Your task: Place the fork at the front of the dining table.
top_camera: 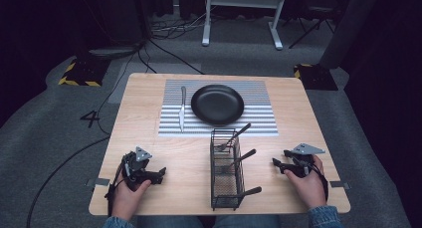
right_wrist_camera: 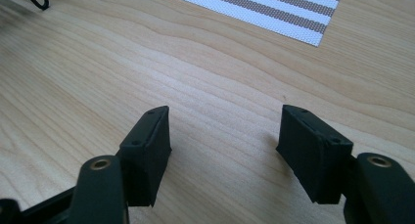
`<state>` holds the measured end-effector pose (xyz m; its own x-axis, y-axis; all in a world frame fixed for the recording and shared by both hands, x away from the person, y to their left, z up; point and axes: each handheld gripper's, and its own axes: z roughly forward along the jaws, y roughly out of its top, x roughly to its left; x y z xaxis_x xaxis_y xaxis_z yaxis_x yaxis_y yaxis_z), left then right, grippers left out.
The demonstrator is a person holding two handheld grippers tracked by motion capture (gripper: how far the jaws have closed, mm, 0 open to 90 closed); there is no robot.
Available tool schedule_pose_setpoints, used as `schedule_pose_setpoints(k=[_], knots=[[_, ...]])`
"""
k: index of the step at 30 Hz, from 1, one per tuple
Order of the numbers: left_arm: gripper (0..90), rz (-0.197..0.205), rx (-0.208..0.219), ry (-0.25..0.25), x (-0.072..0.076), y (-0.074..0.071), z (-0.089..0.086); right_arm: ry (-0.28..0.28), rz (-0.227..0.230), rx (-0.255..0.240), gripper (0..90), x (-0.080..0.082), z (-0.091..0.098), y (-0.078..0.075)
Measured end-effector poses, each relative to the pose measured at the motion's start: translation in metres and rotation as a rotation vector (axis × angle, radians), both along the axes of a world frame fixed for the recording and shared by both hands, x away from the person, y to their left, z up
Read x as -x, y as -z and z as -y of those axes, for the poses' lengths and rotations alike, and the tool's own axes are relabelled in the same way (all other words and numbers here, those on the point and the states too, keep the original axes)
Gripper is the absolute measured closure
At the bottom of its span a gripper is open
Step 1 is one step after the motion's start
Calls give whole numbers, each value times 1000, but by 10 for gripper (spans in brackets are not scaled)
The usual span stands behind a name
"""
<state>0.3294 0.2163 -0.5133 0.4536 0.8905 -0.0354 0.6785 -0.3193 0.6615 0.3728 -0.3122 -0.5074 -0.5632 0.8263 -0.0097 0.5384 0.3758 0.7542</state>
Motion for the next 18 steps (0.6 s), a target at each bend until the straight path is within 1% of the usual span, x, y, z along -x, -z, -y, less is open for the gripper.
schedule_pose_setpoints(k=[8, 11, 16, 17, 18], knots=[[4, 1, -1, -1, 0, 0, 0, 7, 1, 3, 369, -1, -1, 0], [4, 1, -1, -1, 0, 0, 0, 11, 2, 1, 388, -1, -1, 0], [4, 1, -1, -1, 0, 0, 0, 9, -15, 3, 411, -1, -2, -2], [4, 1, -1, -1, 0, 0, 0, 6, -22, 6, 413, -1, -2, -5], [4, 1, -1, -2, 0, 0, 0, 0, -24, -8, 426, -1, -3, -12]])
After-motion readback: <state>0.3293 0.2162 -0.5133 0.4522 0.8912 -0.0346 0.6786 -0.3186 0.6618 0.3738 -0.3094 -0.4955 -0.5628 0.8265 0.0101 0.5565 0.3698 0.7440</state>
